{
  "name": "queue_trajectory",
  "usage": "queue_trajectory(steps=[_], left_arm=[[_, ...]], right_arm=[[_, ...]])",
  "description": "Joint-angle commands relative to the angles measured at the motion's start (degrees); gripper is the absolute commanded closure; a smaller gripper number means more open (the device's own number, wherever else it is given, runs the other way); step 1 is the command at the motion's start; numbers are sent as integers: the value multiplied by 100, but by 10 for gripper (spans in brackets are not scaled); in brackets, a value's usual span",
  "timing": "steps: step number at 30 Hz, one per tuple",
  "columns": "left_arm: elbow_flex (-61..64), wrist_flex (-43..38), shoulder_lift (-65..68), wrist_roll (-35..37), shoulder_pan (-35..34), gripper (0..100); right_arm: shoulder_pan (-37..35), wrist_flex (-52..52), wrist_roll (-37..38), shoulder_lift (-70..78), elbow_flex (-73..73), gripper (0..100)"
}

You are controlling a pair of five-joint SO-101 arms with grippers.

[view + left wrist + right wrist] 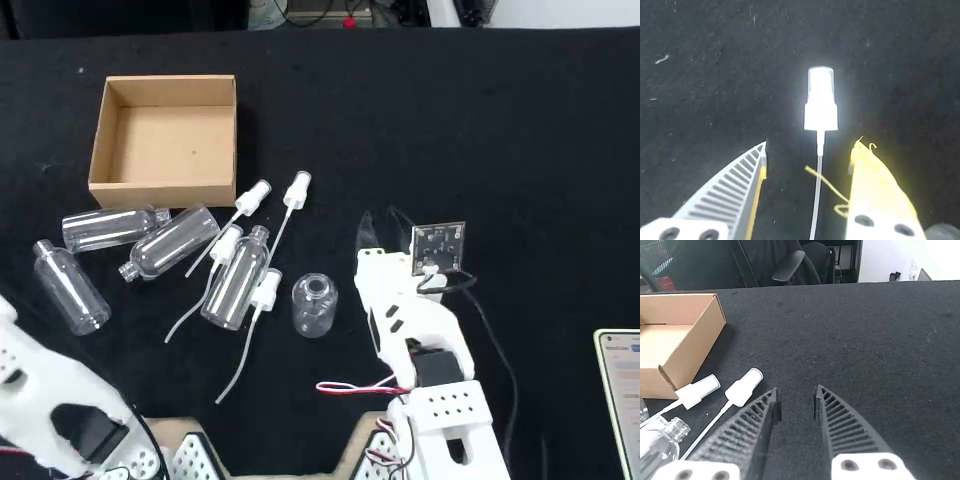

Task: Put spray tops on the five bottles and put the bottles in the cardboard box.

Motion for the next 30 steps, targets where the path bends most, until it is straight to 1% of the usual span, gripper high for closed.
queue_trajectory(steps=[1, 8, 11, 14, 17, 22, 25, 30], left_arm=[[-1886, 607, 905, 26, 251, 742], [-4286, 1169, 2453, 62, 356, 742], [-5077, 1301, 2980, 62, 347, 743], [-5604, 1451, 3367, 35, 330, 743], [-5842, 1512, 3640, 35, 330, 745], [-5859, 1609, 3886, 35, 330, 748], [-5859, 1846, 3938, 26, 330, 748], [-5912, 1811, 3895, 26, 365, 748]], right_arm=[[-70, -132, 53, -110, -4, 884], [-70, -123, 53, -110, -4, 884], [-70, -123, 53, -110, -4, 884], [-70, -123, 53, -110, -4, 884], [-70, -123, 53, -110, -4, 884], [-70, -123, 53, -110, -4, 884], [-70, -123, 53, -110, -4, 884], [-70, -132, 53, -110, -4, 884]])
